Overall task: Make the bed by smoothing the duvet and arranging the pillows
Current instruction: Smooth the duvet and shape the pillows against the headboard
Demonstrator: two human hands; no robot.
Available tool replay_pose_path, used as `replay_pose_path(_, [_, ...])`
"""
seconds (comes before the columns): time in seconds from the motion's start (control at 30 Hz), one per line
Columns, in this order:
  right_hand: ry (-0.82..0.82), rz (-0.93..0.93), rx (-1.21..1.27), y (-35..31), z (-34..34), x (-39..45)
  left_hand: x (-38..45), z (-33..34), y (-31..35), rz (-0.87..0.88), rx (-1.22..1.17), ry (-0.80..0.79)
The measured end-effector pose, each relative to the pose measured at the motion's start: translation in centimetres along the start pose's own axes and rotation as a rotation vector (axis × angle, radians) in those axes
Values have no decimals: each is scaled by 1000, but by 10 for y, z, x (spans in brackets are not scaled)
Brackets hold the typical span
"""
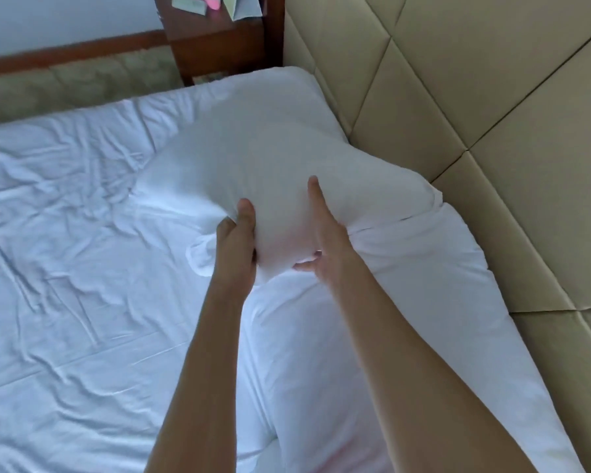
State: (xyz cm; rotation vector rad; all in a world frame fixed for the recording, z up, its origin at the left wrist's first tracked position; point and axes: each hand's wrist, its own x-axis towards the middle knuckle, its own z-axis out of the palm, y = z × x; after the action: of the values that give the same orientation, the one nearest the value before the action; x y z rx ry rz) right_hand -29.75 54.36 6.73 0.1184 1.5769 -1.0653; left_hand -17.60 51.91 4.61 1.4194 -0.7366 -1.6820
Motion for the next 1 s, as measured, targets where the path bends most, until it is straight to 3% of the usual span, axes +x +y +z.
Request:
replay_pose_path(0.2, [43, -119, -44, 24, 6, -52, -78, -25, 10, 204, 107, -69])
replay_pose_path(0.4, [12, -384, -54, 25, -37, -129, -178, -30, 10, 248, 35, -44])
replay_pose_path(0.73, [-95, -820, -546, 101, -143, -259, -357, -48, -72, 80, 17, -197])
replay_pose_path(1.0, [-39, -752, -314, 151, -224, -310, -447, -39, -132, -74, -35, -156])
